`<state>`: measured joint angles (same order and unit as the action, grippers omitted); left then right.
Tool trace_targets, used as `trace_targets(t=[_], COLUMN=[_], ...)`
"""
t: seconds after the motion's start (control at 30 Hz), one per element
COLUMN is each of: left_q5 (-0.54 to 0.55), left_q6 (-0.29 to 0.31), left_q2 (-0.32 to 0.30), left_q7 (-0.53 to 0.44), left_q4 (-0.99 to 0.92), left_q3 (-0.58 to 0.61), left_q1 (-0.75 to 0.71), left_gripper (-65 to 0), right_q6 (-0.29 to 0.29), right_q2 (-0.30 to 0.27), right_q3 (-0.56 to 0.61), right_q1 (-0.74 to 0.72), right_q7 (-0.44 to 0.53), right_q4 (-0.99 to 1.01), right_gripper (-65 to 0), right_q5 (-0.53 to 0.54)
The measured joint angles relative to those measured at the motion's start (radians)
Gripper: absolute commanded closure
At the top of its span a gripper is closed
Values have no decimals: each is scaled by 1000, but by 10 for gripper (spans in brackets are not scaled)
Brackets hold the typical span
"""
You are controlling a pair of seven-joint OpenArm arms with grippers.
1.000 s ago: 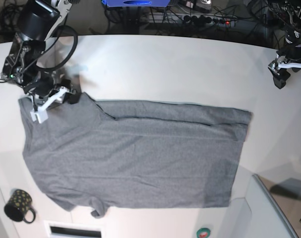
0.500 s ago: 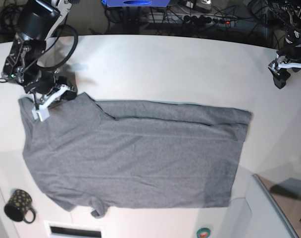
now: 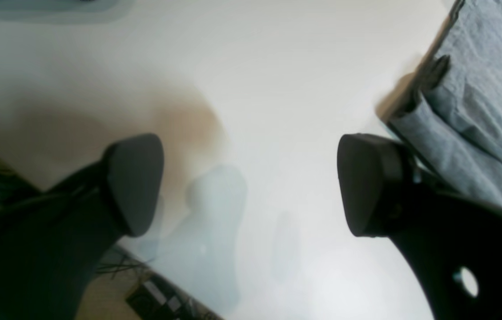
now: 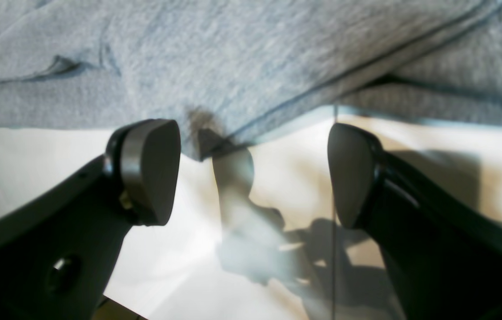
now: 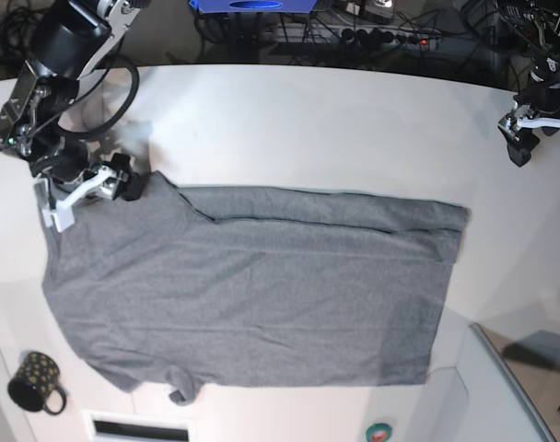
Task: Layout the t-shirt on the table in an organized manner, then fold the t-shirt properly
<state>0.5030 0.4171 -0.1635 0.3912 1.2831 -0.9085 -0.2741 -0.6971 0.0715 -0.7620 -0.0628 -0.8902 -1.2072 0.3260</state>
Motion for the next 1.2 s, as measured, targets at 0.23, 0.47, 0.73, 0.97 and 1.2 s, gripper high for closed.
trace_targets(t=[0.23, 0.47, 0.73, 0.97, 1.2], left_q5=[-1, -1, -1, -1, -1], left_q6=[-1, -1, -1, -1, -1], left_q2=[-1, -3, -3, -3, -3], left_q7=[0, 0, 0, 0, 0], left_q4=[0, 0, 0, 0, 0], left_q3=[-6, -6, -6, -6, -6], left_q1=[-5, -6, -6, -6, -6], left_gripper=[-586, -586, -586, -586, -586], right_q6=[0, 0, 0, 0, 0], right_q2=[0, 5, 3, 3, 3], right_q3=[0, 0, 0, 0, 0], right_q1=[-14, -14, -26, -41, -50], right_q7=[1, -3, -4, -4, -14], right_q4=[17, 18, 18, 50, 51], right_gripper=[-443, -231, -228, -78, -8], right_q5=[2, -5, -5, -10, -10])
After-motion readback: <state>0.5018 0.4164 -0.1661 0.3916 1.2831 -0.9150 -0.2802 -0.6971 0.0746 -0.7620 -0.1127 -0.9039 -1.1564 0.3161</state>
